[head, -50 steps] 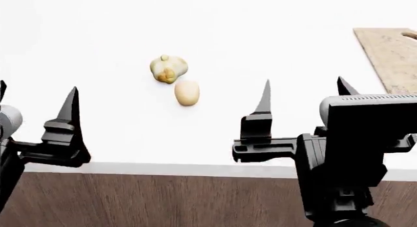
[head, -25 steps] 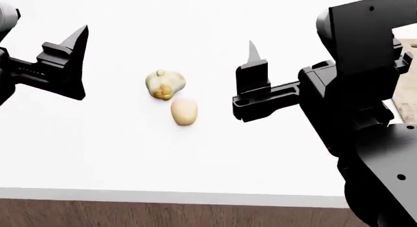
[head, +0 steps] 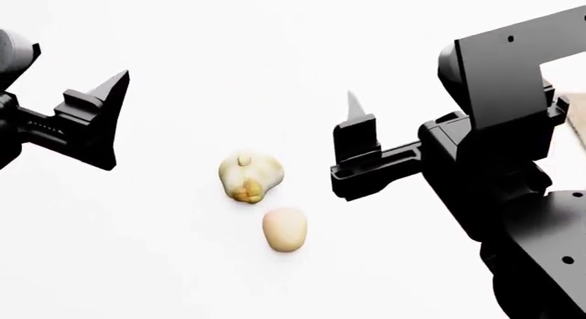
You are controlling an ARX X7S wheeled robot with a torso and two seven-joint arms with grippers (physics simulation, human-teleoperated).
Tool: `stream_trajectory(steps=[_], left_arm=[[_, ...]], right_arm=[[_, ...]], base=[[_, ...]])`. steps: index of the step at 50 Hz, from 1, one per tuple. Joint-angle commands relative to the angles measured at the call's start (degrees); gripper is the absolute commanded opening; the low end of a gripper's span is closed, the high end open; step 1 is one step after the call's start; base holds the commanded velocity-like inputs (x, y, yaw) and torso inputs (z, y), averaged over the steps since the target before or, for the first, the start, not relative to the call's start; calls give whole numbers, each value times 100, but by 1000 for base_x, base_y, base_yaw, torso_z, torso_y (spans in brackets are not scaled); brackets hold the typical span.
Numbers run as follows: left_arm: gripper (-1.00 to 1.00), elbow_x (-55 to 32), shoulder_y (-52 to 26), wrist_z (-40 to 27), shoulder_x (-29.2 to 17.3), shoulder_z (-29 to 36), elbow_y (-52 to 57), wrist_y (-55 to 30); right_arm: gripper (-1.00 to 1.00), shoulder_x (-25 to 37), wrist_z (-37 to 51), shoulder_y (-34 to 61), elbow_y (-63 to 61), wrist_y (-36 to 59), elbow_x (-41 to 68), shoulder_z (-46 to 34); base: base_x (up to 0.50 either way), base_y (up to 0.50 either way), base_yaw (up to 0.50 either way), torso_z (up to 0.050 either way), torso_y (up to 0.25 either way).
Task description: Place the apricot and the ginger on separate cutting boards.
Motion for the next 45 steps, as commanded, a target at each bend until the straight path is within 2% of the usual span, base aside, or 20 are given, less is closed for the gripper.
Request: stream_trajectory(steps=[1, 6, 17, 30, 45], left_arm=[[100, -52, 76, -10, 29, 71, -50, 45], [100, -95, 106, -19, 1, 33, -40, 14], [100, -121, 132, -78, 36, 142, -52, 35], [100, -168, 276, -111, 26, 173, -52, 97], [100, -339, 185, -180, 15, 66, 29, -73]], right_arm=[[100, 61, -72, -130, -5, -58, 74, -51], [100, 4, -72, -224, -113, 135, 262, 24], [100, -226, 142, -485, -587, 1187, 1369, 308], [100, -146, 265, -1085, -402, 732, 1533, -164], [100, -80, 262, -840, 283, 312, 1013, -970]], base=[[402, 176, 0, 0, 0], [365, 173, 0, 0, 3], [0, 0, 0, 0, 0], [0, 0, 0, 0, 0], [0, 0, 0, 0, 0]])
